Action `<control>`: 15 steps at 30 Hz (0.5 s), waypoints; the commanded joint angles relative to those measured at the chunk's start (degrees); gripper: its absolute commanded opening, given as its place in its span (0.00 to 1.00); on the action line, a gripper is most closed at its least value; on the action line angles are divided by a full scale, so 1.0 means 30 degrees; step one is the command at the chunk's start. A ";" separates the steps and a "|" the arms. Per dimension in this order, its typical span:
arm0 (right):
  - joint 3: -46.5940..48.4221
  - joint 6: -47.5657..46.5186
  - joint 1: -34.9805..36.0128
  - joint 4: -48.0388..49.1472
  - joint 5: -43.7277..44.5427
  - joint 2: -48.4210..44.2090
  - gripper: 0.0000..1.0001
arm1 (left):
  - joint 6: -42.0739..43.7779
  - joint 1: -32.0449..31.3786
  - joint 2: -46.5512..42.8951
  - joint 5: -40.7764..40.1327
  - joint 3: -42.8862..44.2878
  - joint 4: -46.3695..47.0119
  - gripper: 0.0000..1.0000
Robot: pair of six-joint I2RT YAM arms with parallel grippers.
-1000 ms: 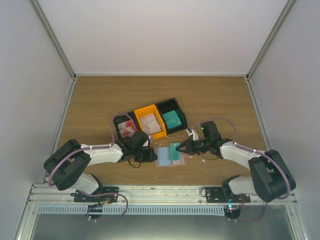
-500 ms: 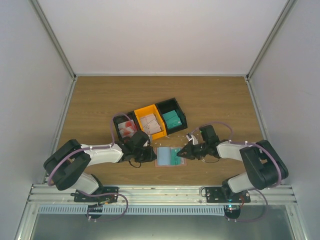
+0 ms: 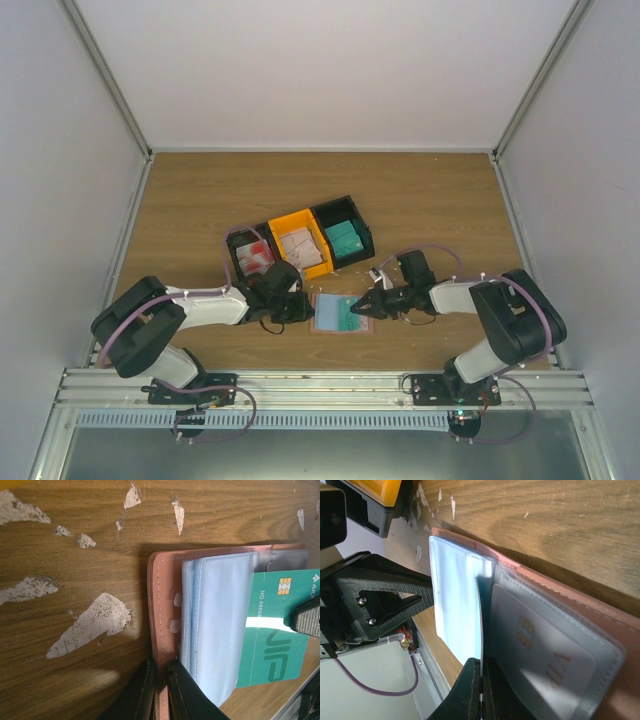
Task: Put the credit cards into the card holder
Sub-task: Insert the credit card into the card holder.
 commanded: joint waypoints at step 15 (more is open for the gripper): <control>0.0156 0.0931 -0.0089 0.2301 -0.0152 0.1754 0.00 | -0.0136 -0.0582 0.1183 -0.0884 -0.0524 -0.0695 0.11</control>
